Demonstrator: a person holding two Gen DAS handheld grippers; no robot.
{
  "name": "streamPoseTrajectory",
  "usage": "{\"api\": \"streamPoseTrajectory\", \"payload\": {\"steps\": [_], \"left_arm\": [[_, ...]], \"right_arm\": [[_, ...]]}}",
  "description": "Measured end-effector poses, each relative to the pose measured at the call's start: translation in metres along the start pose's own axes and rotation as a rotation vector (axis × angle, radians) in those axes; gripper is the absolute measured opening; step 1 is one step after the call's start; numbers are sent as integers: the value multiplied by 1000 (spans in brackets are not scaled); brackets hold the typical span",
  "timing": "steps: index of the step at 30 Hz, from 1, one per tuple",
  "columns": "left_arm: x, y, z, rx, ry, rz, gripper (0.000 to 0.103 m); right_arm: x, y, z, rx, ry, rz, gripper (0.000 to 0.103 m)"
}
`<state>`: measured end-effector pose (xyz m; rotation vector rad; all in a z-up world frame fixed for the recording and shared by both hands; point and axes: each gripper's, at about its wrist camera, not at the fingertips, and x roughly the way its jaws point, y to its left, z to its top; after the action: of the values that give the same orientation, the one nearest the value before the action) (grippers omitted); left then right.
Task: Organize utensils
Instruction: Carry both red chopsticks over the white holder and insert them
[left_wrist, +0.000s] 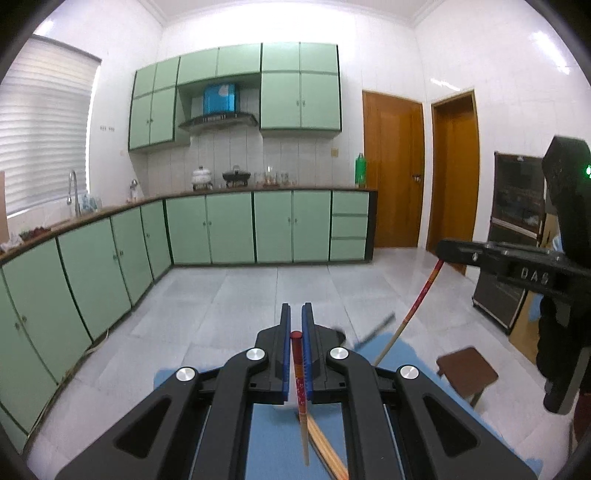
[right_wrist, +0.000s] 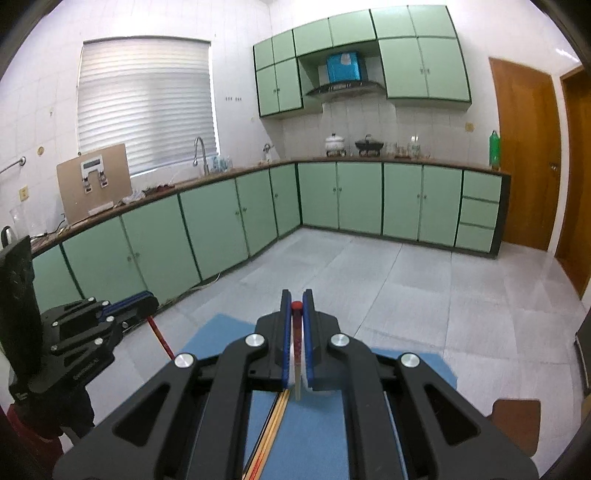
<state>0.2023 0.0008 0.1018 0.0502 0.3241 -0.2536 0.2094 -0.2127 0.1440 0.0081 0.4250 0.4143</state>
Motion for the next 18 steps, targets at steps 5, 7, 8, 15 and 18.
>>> {"api": "streamPoseTrajectory", "payload": {"steps": [5, 7, 8, 15, 18], "left_arm": [[15, 4, 43, 17, -77, 17, 6], [23, 3, 55, 33, -100, 30, 6], [29, 2, 63, 43, -112, 35, 6], [69, -4, 83, 61, -135, 40, 6], [90, -5, 77, 60, -117, 39, 6]], "right_arm": [[18, -9, 26, 1, -22, -21, 5], [29, -13, 35, 4, -21, -31, 5], [34, -15, 38, 4, -20, -36, 5], [70, -25, 41, 7, -2, -63, 5], [85, -29, 34, 9, 8, -75, 5]]}}
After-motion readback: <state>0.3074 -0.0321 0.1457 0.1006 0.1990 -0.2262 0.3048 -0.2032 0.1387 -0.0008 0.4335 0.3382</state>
